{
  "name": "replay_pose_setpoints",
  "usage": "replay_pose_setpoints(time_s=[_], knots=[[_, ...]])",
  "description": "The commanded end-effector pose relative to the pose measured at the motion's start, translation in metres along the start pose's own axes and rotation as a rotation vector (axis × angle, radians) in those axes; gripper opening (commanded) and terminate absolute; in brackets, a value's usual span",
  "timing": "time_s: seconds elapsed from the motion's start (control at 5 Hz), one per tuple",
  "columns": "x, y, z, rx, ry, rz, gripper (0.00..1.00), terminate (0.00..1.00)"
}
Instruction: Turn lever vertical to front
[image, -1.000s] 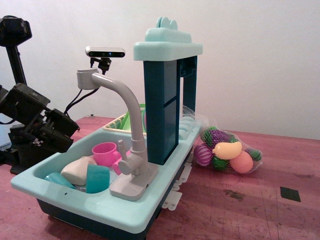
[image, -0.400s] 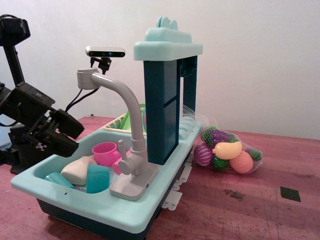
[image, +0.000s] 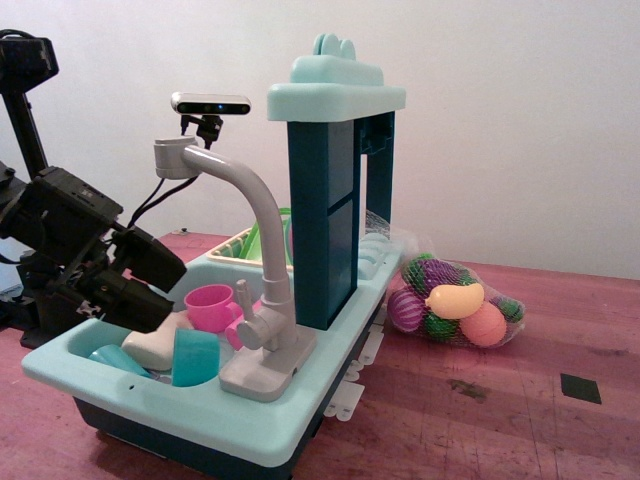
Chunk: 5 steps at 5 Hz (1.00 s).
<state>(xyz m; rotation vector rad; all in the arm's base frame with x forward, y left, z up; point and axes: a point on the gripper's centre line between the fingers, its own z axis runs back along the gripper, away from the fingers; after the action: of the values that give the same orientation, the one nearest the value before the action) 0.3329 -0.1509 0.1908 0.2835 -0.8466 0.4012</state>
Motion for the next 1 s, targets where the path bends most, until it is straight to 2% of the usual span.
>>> replay_pose_setpoints(time_s=[0.0, 0.2, 0.4, 0.6, 0.8], knots=[[0.053, -0.021, -0.012, -0.049, -0.089, 0.068, 1.0, 0.0], [0.069, -0.031, -0.028, -0.076, -0.116, 0.068, 1.0, 0.0], [0.071, -0.034, -0.036, -0.089, -0.127, 0.077, 1.0, 0.0], [0.068, -0.032, -0.044, -0.096, -0.132, 0.084, 1.0, 0.0], [0.057, -0.024, -0.042, -0.084, -0.128, 0.1, 1.0, 0.0]])
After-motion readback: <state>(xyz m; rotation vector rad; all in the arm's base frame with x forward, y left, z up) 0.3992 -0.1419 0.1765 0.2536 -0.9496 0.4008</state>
